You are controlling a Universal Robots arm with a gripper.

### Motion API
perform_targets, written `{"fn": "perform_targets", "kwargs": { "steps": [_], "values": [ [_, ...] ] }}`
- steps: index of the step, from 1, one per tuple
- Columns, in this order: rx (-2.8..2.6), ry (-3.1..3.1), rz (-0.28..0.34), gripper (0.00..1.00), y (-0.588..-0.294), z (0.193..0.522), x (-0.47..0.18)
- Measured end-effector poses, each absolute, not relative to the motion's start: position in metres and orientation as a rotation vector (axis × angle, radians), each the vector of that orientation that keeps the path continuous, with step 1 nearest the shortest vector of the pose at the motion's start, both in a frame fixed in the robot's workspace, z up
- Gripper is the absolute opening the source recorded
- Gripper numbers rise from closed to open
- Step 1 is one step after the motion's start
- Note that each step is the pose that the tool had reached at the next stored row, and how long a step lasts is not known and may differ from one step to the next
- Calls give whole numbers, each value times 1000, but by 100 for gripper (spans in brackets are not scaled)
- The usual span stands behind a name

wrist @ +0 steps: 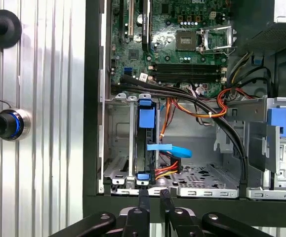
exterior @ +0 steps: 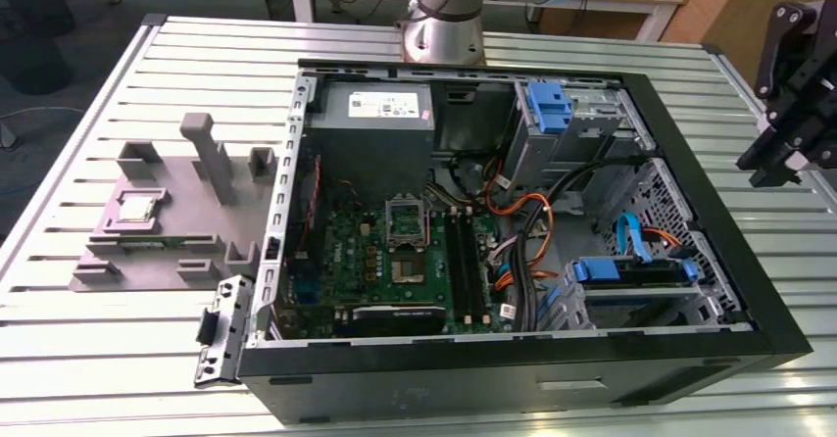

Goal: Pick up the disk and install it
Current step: 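Insert the second disk wire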

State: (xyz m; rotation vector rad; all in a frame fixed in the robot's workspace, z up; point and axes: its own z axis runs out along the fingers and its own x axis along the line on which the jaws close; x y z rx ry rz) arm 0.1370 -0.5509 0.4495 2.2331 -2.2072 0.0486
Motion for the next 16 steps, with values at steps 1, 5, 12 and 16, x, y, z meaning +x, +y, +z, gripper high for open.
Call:
{"fn": "perform_targets", "kwargs": {
  "steps": [1, 5, 12, 16],
  "values": [
    [2233, -2207, 48, 24, -551, 450, 137],
    [2232, -2208, 49, 24, -551, 454, 137],
    [2231, -2209, 49, 24, -551, 460, 137],
    [2230, -2210, 48, 24, -551, 464, 137]
  ]
}}
